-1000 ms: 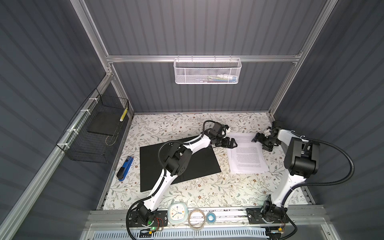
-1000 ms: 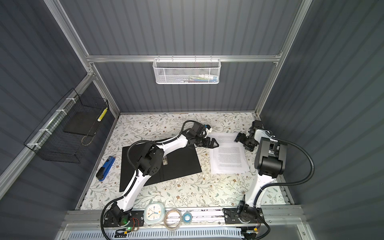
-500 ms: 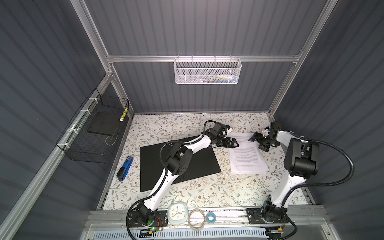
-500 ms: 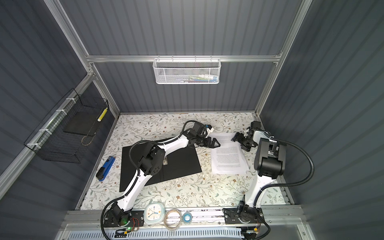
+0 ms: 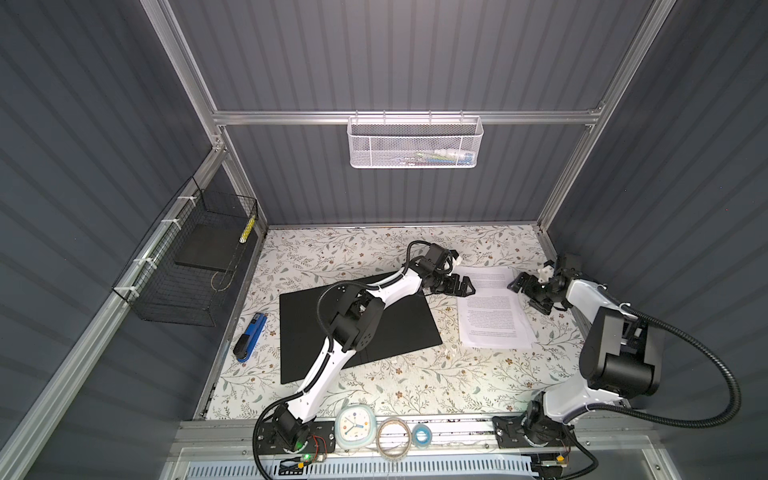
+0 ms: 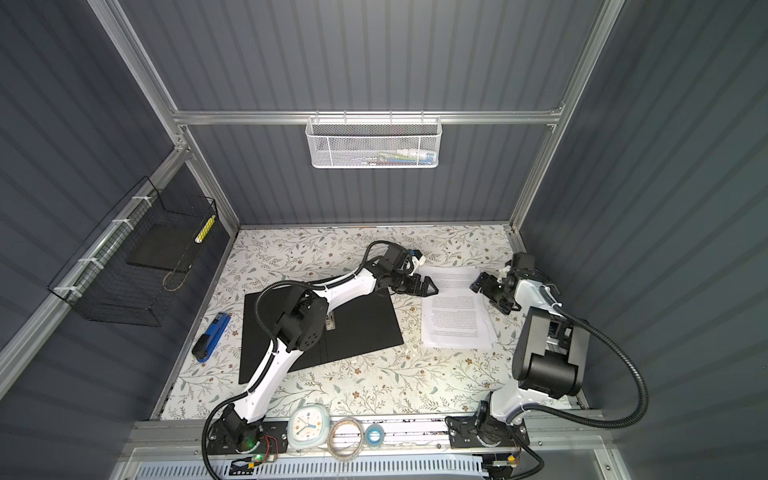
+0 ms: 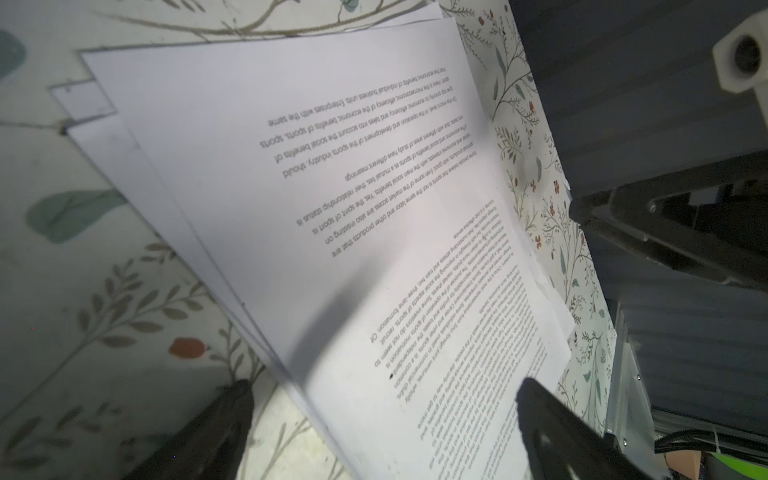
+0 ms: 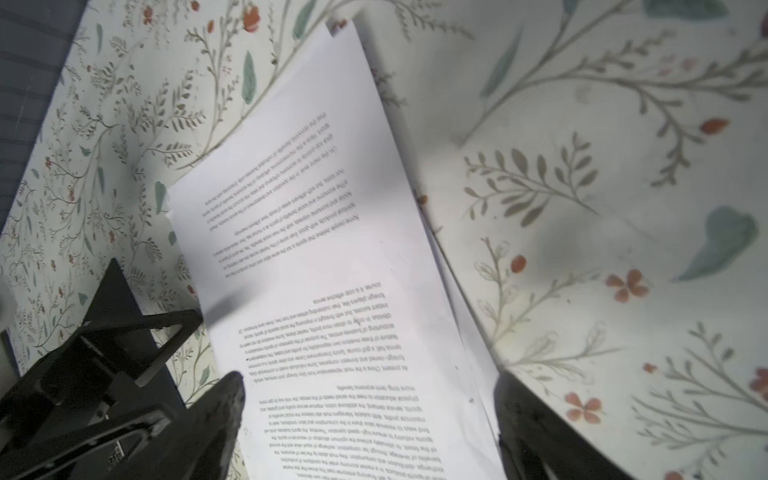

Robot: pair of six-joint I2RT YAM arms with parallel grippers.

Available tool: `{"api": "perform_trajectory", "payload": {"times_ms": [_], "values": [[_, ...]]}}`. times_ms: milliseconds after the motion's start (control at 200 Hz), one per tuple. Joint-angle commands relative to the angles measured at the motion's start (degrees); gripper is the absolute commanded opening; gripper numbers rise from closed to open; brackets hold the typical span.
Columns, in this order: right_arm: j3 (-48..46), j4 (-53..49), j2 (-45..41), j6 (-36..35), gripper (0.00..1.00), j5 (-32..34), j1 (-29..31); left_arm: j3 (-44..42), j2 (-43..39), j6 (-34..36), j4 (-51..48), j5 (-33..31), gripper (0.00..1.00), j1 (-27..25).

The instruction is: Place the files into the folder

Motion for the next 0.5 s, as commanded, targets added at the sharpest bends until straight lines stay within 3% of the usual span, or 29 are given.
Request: {"api": "perform_trajectory", "payload": {"times_ms": [0,280,495], "values": [[-3.12,0.23,-1.12,0.28,0.94,1.2,-1.66,-5.29,-5.94,-1.56,-0.25,-0.24,0.99,0.05],[-4.6,0.14,0.14,-0.33,0.94,1.2,-3.95,-20.72,-12.43,-5.31,6.7,2.07,1.0,-2.09],[-0.51,-1.12,3.24,-0.6,0.94,3.34,-4.01,-23.5,-13.15,-5.12,8.2,2.03,0.99,-4.64]]}}
